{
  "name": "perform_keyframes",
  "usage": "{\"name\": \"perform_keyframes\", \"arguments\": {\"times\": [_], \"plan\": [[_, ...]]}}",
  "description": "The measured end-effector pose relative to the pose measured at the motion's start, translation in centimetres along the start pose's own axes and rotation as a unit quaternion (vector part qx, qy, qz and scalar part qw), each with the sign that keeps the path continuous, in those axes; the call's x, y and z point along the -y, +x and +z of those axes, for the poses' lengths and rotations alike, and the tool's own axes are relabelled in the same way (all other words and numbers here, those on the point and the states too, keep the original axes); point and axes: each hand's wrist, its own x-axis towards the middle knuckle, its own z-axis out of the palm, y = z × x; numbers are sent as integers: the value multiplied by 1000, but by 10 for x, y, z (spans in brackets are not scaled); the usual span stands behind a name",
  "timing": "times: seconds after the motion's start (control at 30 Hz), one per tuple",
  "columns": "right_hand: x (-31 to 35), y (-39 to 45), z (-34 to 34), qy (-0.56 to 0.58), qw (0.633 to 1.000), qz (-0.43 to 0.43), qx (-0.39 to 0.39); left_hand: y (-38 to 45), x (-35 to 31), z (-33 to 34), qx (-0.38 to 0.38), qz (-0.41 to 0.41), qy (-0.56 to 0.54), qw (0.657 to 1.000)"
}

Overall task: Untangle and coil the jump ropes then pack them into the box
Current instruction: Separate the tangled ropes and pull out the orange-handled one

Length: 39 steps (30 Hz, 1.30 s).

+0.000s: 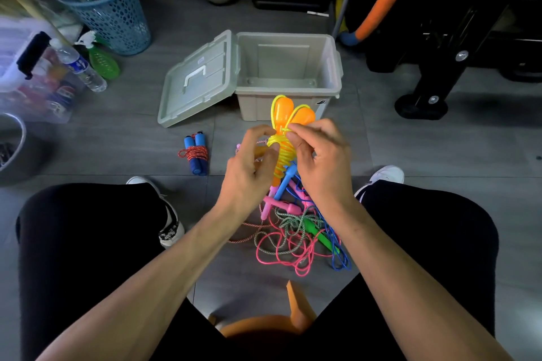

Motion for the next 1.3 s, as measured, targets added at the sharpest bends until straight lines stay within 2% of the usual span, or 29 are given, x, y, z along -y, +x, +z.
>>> {"name": "perform_keyframes", "arguments": {"times": [0.17, 0.33, 0.53, 0.7, 0.9, 1.07, 1.3], "plan": [[3, -1, -1, -2, 1000, -2, 17, 11, -6, -9, 31, -48, -32, 998], [9, -1, -3, 60, 997, 56, 1, 12, -16, -11, 29, -78, -53, 995], [9, -3, -2, 56, 996, 73, 18, 19, -3, -14, 49, -70, 41, 995], [8, 4, -2, 12, 997, 67, 30, 13, 3, -10, 11, 0, 128, 992], [8, 0, 0, -53, 995, -19, 85, 5, 6, -9, 10, 97, 233, 968], [12, -2, -2, -72, 981, -50, 171, -4, 5, -1, 7, 77, 332, 940], [10, -3, -9, -72, 971, -54, 221, -6, 11, -11, 4, 168, 383, 909]]}}
